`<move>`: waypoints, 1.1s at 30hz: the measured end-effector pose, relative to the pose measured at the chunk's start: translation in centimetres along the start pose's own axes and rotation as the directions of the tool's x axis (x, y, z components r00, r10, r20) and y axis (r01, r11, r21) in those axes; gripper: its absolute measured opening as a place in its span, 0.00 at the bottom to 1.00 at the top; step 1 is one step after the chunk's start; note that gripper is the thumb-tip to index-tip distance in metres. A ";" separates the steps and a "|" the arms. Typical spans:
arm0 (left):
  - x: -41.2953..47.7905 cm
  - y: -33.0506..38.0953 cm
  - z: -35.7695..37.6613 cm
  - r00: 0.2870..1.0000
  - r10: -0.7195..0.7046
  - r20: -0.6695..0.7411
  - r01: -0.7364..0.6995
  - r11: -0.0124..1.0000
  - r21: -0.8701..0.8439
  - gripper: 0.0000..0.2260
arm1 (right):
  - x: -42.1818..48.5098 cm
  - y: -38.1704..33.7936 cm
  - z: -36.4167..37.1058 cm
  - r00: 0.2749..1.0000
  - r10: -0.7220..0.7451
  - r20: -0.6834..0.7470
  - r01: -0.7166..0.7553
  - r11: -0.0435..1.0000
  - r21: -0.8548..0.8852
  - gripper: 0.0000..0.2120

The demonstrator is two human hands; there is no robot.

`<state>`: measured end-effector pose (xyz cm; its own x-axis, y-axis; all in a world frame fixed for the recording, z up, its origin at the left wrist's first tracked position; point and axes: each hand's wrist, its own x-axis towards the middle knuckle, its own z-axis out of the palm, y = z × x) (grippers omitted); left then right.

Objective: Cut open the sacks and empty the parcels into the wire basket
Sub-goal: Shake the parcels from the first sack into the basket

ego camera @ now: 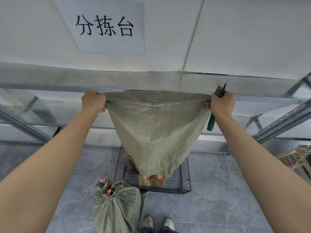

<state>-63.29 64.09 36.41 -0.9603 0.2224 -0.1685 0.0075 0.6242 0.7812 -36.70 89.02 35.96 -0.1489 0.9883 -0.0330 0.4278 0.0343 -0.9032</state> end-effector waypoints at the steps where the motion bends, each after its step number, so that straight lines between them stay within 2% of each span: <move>1: 0.1 0.0 -0.2 1.000 -0.003 -0.001 0.003 1.000 0.005 0.08 | 0.3 0.1 -0.2 1.000 -0.002 -0.016 0.002 1.000 -0.001 0.06; 4: 0.2 0.0 -1.0 1.000 0.001 0.004 -0.001 1.000 0.007 0.09 | 0.9 0.3 -0.9 0.998 0.013 -0.056 -0.013 1.000 0.003 0.09; 7: 0.3 0.1 -1.2 0.996 0.033 0.077 -0.030 0.999 -0.039 0.17 | 0.9 0.2 -1.3 0.997 0.040 -0.066 -0.039 0.999 0.030 0.04; 9: 0.0 0.5 -1.3 0.989 0.051 0.141 -0.031 0.990 -0.137 0.18 | 0.8 0.2 -1.3 0.996 0.067 -0.056 -0.063 0.996 0.068 0.02; 12: -0.6 1.2 -1.8 0.960 0.041 0.277 0.043 0.956 -0.289 0.16 | 0.9 0.4 -1.6 0.995 0.086 -0.044 -0.081 0.991 0.106 0.03; 14: -1.0 1.6 -2.4 0.934 0.035 0.355 0.086 0.944 -0.319 0.13 | 0.9 0.4 -2.0 0.996 0.091 -0.011 -0.089 0.987 0.134 0.04; 16: -1.2 1.8 -2.9 0.916 0.043 0.398 0.074 0.959 -0.273 0.12 | 0.8 0.3 -2.4 0.995 0.099 0.031 -0.103 0.980 0.171 0.04; 19: -1.2 2.0 -3.2 0.892 0.099 0.442 -0.065 0.994 -0.090 0.11 | 0.6 0.2 -3.0 0.988 0.122 0.094 -0.140 0.963 0.230 0.03; 23: -0.5 1.2 -3.4 0.916 0.181 0.357 -0.225 0.970 0.087 0.09 | 0.4 -0.3 -3.5 0.974 0.056 0.219 -0.103 0.973 0.209 0.08; 27: -0.5 0.9 -3.5 0.941 0.265 0.210 -0.282 0.958 0.057 0.12 | 0.1 -1.1 -3.8 0.957 -0.061 0.284 0.040 0.996 0.078 0.17; 31: -0.7 1.8 -4.1 0.943 0.328 0.052 -0.332 0.938 0.095 0.21 | -0.2 -2.0 -4.0 0.959 -0.224 0.174 0.231 0.973 -0.019 0.21; 33: -0.8 2.5 -4.4 0.937 0.348 -0.012 -0.346 0.934 0.093 0.22 | -0.4 -2.8 -4.1 0.953 -0.290 0.090 0.293 0.956 -0.025 0.19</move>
<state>-63.71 62.14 41.14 -0.9010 0.4165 0.1216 0.3649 0.5759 0.7316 -34.21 89.14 40.20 -0.3458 0.9185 0.1917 0.3874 0.3258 -0.8624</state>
